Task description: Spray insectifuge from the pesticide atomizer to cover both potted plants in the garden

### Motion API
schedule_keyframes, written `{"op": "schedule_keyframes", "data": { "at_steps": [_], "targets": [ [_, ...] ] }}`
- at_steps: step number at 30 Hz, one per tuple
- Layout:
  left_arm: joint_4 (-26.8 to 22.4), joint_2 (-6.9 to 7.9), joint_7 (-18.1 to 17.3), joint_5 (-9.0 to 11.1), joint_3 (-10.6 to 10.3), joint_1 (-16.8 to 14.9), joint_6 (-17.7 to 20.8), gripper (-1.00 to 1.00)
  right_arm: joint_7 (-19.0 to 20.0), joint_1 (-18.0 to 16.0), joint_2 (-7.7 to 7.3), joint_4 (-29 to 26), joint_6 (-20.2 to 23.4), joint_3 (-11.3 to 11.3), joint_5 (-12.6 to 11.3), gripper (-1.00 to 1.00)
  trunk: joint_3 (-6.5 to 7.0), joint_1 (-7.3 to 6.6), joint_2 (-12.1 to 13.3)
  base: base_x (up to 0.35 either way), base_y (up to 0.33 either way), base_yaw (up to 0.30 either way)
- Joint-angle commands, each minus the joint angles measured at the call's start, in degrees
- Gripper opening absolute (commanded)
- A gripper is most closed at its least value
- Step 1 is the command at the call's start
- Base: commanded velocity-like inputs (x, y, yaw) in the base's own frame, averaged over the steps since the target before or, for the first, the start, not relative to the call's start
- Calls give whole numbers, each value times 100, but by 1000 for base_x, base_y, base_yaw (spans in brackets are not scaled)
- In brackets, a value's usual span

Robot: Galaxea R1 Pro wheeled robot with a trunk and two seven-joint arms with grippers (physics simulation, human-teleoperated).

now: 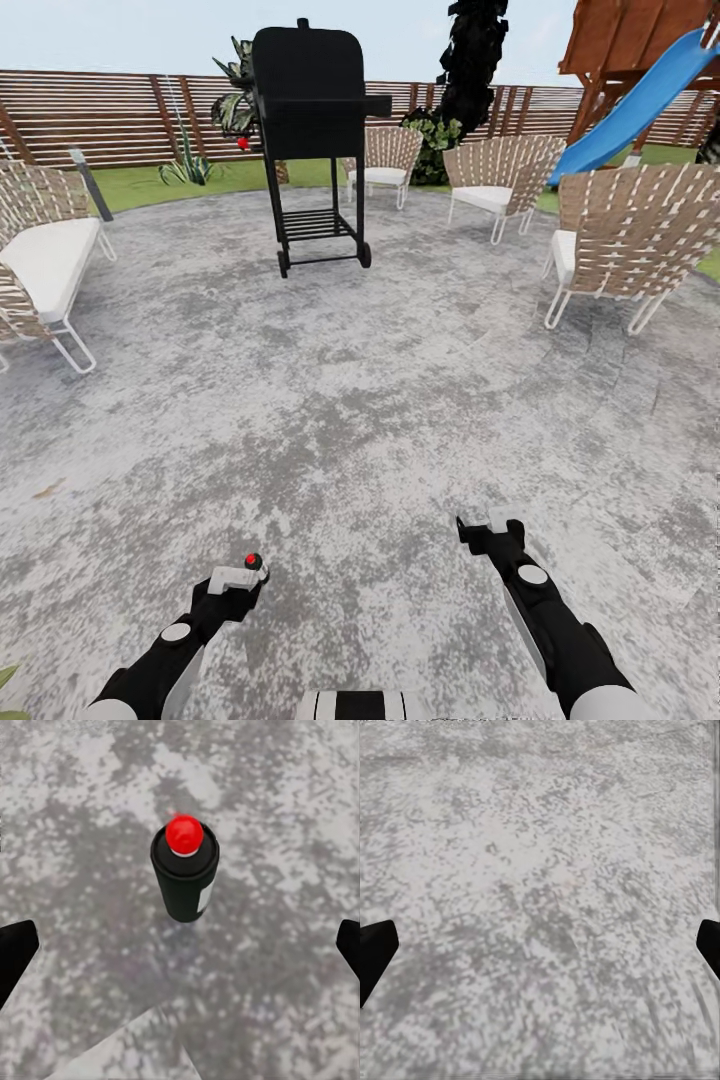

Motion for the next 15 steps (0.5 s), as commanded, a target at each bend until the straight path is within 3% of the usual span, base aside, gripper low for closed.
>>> {"op": "schedule_keyframes", "data": {
  "at_steps": [1,5,15],
  "targets": [
    [3,4,-5,-26,-9,-1,-21,100,-1,-3,1,-14,40,-2,60,100,-4,-1,-2,0,275,-233],
    [3,2,-3,-34,-14,-1,-22,100,-1,-2,1,-16,40,-2,60,100,-4,-1,-2,0,185,-93],
    [4,4,4,-48,-17,-1,-33,100,-1,-3,-47,-8,38,-2,76,100,-4,-1,-2,-1,20,-8]
  ]
}}
